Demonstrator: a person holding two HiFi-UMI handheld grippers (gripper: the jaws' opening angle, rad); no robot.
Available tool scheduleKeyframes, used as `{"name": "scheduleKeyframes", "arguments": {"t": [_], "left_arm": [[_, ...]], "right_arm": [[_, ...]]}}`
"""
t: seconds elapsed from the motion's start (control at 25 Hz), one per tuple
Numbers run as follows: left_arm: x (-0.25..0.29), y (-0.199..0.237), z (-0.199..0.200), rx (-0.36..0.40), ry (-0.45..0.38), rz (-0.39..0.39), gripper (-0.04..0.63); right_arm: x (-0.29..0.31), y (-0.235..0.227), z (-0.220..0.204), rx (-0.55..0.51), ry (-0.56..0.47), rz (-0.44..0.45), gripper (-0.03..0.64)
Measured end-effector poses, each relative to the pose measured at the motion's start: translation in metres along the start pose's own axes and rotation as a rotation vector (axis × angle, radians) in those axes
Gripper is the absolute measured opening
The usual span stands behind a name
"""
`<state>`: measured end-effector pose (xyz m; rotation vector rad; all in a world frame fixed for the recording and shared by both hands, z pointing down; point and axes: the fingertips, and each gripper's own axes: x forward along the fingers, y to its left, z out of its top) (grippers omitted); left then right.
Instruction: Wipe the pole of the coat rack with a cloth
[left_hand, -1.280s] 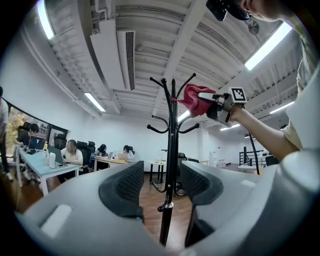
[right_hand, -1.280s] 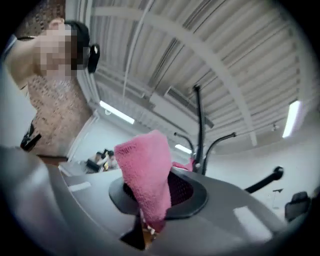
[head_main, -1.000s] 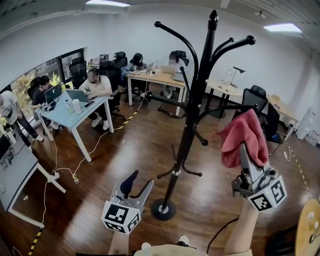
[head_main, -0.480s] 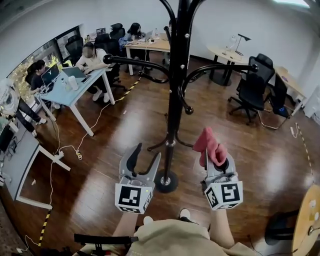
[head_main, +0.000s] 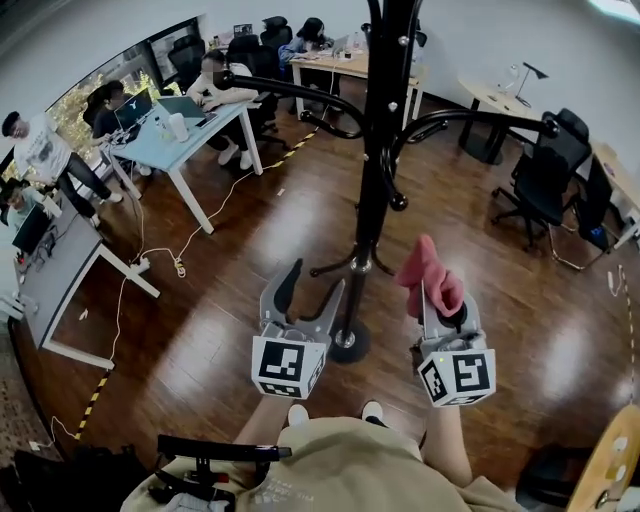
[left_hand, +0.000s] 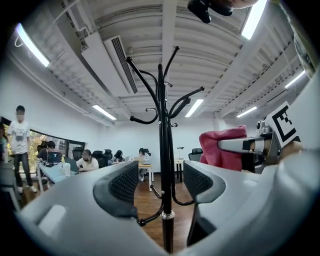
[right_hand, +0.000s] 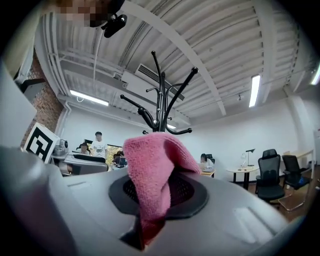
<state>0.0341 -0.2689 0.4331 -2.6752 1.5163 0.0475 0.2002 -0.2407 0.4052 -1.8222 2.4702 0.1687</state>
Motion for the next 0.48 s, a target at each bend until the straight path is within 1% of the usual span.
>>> {"name": "scheduleKeyframes", "arguments": {"t": [0.12, 0.32, 0.48], "left_arm": [[0.009, -0.001, -0.001, 0.004, -0.019, 0.01, 0.261], [0.015, 0.001, -0.007, -0.007, 0.003, 0.052, 0.261], [0.022, 0.003, -0.004, -0.002, -0.007, 0.066, 0.259]], "right_arm": [[0.006, -0.01, -0.005, 0.007, -0.011, 0.011, 0.054], [0.018, -0.014, -0.015, 0.022, -0.002, 0.065, 0.054], [0.026, -0.022, -0.022, 0.026, 0.005, 0.081, 0.054]]}}
